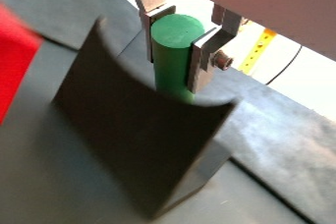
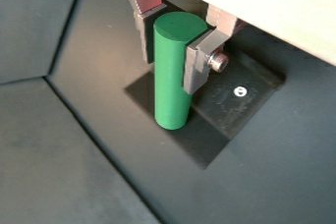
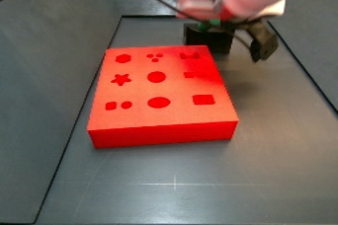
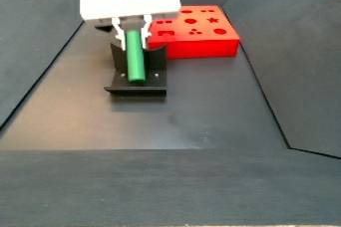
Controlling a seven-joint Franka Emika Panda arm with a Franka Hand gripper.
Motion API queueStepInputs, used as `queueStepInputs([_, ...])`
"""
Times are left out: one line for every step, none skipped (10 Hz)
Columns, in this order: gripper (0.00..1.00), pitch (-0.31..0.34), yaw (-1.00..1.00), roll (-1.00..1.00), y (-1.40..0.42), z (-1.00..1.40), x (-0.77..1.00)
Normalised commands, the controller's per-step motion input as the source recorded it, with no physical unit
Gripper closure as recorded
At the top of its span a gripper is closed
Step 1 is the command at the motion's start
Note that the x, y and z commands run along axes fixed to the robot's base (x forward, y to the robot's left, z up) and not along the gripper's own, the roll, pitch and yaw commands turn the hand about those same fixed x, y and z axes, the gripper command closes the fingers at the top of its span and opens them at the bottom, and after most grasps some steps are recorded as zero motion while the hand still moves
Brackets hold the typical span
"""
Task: Pick up the round object. Move up. Place the round object on the fixture. Regrasp the round object. Move to above the board. Insert the round object.
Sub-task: Move to above the board.
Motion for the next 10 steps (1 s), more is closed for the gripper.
queueStepInputs([1.0,0.063,-0.07,-0.21,0.06,1.0,0.14])
queueStepInputs([1.0,0.074,-0.05,-0.18,0.06,1.0,0.13])
queueStepInputs([1.0,0.081,-0.02,-0.14,0.06,1.0,0.12])
queueStepInputs([1.0,0.09,0.01,-0.11,0.05,1.0,0.11])
queueStepInputs([1.0,0.094,0.02,-0.1,0.05,1.0,0.11])
queueStepInputs([1.0,0.102,0.04,-0.07,0.04,1.0,0.1])
queueStepInputs([1.0,0.107,0.04,-0.07,0.04,1.0,0.1])
queueStepInputs([1.0,0.123,0.06,-0.05,0.04,1.0,0.1])
queueStepInputs([1.0,0.127,0.07,-0.04,0.03,1.0,0.1])
queueStepInputs([1.0,0.126,0.08,-0.04,0.02,1.0,0.09])
